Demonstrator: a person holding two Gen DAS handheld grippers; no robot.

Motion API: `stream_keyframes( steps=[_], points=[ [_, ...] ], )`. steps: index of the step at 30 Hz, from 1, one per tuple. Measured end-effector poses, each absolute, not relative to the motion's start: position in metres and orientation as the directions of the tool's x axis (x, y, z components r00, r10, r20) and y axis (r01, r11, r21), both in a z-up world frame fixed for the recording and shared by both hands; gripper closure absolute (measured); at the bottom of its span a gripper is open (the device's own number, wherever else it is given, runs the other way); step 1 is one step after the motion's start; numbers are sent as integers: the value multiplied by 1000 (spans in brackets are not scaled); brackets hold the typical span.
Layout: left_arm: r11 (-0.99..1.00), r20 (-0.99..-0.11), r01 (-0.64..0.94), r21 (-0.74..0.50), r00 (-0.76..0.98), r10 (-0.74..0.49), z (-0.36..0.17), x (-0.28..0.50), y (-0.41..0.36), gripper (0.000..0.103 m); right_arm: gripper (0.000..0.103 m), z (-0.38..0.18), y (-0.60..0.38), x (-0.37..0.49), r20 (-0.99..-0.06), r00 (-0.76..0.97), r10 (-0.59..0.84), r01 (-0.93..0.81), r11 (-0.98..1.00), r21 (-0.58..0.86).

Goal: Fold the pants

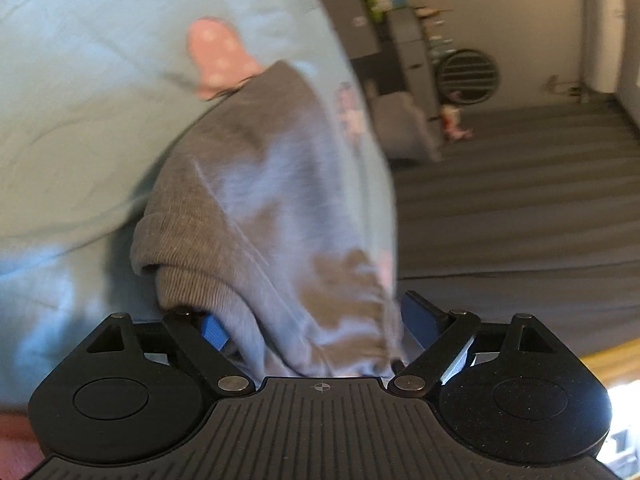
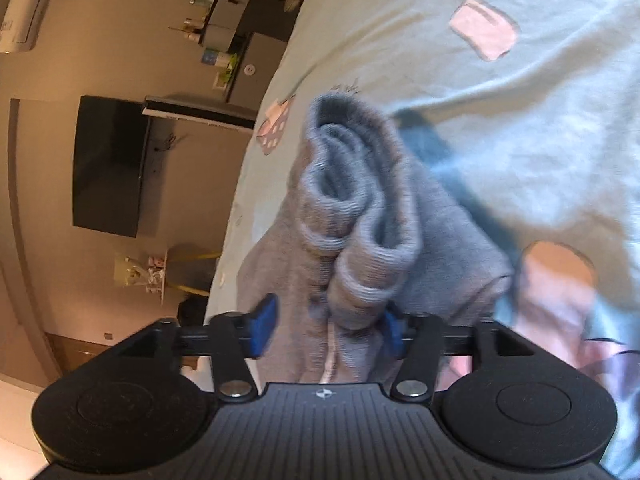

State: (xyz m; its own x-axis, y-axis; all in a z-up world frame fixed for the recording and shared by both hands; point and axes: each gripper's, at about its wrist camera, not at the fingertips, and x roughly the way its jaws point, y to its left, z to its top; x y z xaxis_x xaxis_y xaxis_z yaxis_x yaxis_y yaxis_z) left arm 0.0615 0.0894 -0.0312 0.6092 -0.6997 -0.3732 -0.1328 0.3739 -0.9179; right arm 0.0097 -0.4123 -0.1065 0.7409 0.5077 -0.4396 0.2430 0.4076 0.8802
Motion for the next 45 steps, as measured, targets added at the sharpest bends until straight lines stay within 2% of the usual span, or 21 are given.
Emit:
stream_keyframes(
  steps=[1, 3, 4, 5, 7, 11, 14, 16, 21, 24, 27, 29, 30, 32, 34, 36, 37, 38, 41, 45],
  points=[
    [376, -378, -135, -917, 600, -705, -29, 59, 89, 13, 37, -105, -409, 14, -442, 737, 511, 237, 417, 877],
    [372, -374, -128, -919, 580, -724, -29, 53, 87, 13, 40, -103, -400, 24, -480, 719, 503, 245, 464, 852],
    [382, -384, -131, -915, 572, -724, -29, 50, 85, 13, 56, -103, -395, 26, -495, 714, 495, 250, 480, 841],
    [388, -392, -134, -912, 569, -723, -28, 47, 84, 13, 84, -103, -391, 28, -510, 712, 483, 256, 498, 829],
    [385, -391, -135, -913, 561, -730, -30, 44, 81, 13, 85, -98, -387, 27, -494, 730, 473, 236, 504, 831],
    [383, -406, -161, -910, 540, -737, -39, 47, 67, 13, 87, -71, -381, 23, -398, 784, 477, 140, 489, 861],
    [390, -435, -207, -897, 572, -696, -50, 56, 61, 13, 93, -52, -380, 20, -339, 800, 495, 79, 474, 877],
    [387, -445, -232, -892, 598, -667, -54, 63, 61, 17, 94, -42, -382, 18, -316, 806, 500, 47, 479, 877],
    [396, -466, -267, -879, 664, -585, -55, 64, 78, 32, 94, -51, -392, 14, -392, 785, 479, 92, 535, 840],
    [372, -474, -304, -877, 672, -569, -59, 63, 94, 34, 94, -67, -399, 7, -464, 749, 472, 132, 581, 803],
    [349, -473, -320, -881, 634, -612, -60, 65, 108, 34, 88, -83, -403, 1, -570, 670, 476, 187, 635, 749],
    [408, -494, -285, -867, 594, -635, -51, 66, 119, 31, 87, -85, -410, -5, -604, 632, 486, 176, 669, 722],
    [446, -511, -263, -855, 570, -644, -45, 66, 125, 25, 84, -83, -414, -9, -616, 629, 474, 165, 693, 702],
    [535, -547, -196, -822, 532, -646, -31, 58, 141, 23, 70, -78, -426, -12, -630, 640, 440, 152, 731, 665],
    [650, -610, -142, -747, 535, -584, -8, 51, 147, 13, 60, -74, -440, -12, -619, 661, 424, 151, 733, 663],
    [739, -641, -67, -671, 552, -532, 12, 51, 146, 11, 53, -75, -449, -5, -596, 675, 434, 144, 716, 683],
    [760, -643, -31, -649, 557, -526, 19, 55, 145, 9, 51, -77, -450, 0, -590, 670, 450, 140, 705, 696],
    [766, -636, -4, -642, 560, -531, 23, 60, 142, 8, 43, -81, -450, 8, -582, 662, 473, 134, 688, 713],
    [757, -625, 49, -652, 530, -573, 19, 88, 127, 8, 32, -91, -450, 37, -566, 642, 518, 118, 662, 740],
    [802, -708, 71, -593, 427, -562, -9, 134, 94, 9, 31, -105, -456, 76, -559, 607, 565, 131, 622, 772]
  ],
)
